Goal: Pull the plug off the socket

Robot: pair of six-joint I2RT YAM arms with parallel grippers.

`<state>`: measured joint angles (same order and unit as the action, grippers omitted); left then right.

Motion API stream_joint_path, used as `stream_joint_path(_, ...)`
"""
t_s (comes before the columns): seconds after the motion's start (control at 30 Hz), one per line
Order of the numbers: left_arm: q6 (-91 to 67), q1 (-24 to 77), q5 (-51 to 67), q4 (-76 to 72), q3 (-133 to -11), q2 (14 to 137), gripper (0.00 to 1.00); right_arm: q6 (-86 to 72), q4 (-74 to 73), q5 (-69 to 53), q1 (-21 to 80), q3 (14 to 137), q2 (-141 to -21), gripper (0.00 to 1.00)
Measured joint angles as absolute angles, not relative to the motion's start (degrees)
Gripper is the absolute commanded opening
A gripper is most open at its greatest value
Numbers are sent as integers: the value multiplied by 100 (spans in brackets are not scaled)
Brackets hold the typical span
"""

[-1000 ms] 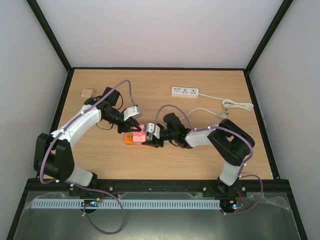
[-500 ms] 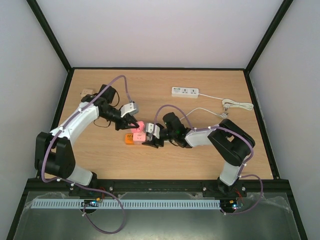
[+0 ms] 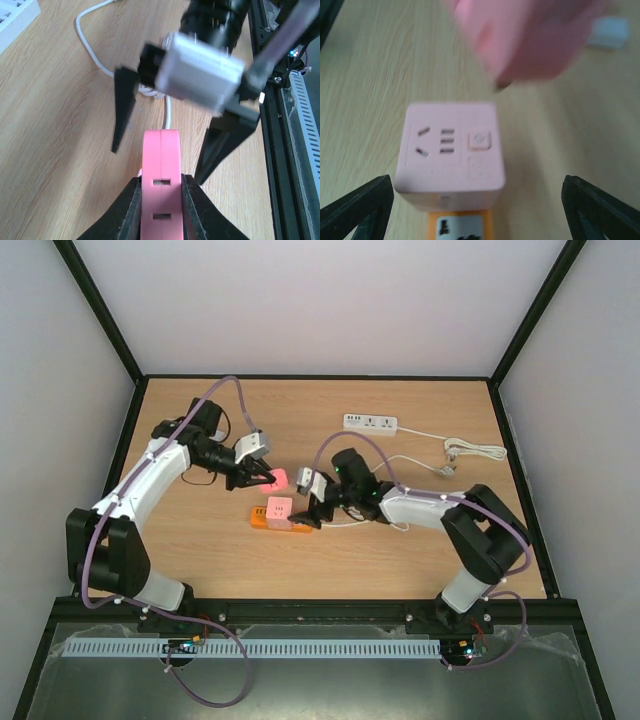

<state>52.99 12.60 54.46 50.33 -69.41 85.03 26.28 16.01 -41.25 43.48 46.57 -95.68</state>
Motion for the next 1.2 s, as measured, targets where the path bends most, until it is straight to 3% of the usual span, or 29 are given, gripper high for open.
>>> stream_joint_path(0.27,5382,1258,5557,5225,-7231,8503,3,2095,1175,-4711,3599,5186,-8820,83)
stream_joint_path(0.47,5354,1389,5566,5229,-7271,8503,3,1518,633,-5282,3586,5498,-8748,75)
stream_joint_path(0.67,5249,1662,5568,5207,-7295,8503,3,895,379,-5717,3597,5579,-8676,53)
stream_joint_path(0.93,5120,1890,5570,5144,-7297,8503,3,399,351,-6058,3597,5579,-8602,32)
stream_joint_path(1.07,5050,1907,5586,5061,-7297,8503,4,329,357,-6123,3597,5579,-8602,13)
stream_joint_path(1.2,4814,1898,5743,5100,-7297,8503,7,434,405,-6191,3597,5577,-8558,2)
